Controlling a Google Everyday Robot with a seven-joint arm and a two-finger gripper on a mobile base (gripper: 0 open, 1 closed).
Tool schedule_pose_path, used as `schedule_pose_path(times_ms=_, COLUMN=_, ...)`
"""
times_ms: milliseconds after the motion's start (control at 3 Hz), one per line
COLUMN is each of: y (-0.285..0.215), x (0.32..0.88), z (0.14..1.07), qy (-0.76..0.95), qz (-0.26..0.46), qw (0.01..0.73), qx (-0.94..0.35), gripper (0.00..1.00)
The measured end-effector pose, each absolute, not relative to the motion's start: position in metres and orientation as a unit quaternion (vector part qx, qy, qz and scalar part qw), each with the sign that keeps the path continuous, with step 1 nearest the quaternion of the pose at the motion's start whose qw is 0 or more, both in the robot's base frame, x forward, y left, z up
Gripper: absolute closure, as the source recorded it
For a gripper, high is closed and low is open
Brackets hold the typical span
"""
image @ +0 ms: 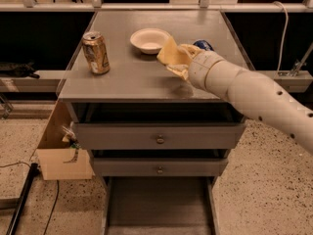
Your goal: Pick sponge from bottom drawer and place on counter
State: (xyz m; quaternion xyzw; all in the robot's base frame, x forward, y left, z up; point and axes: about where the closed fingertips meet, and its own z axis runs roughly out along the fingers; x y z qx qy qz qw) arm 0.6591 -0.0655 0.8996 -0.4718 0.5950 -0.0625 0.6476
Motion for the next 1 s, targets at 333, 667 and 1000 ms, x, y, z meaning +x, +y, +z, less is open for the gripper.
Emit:
schedule_pose_path(times_ms=333, y=-0.0655, x=0.6591, z=0.8996, qy=0.595, qz=-0.062, qw=0.648, qx=-0.472, gripper=0.20)
schedule_pose_path(times_ms=667, y=-0.0654, x=0.6591, z=0.8996, qy=0.595, qz=-0.062, qw=0.648, qx=-0.472, gripper=0.00)
schedule_pose_path(times_ms=1000, y=-0.0654, x=0.6591, z=0.8996, qy=0.595, qz=-0.062, qw=0.648, qx=-0.472, gripper=0.00)
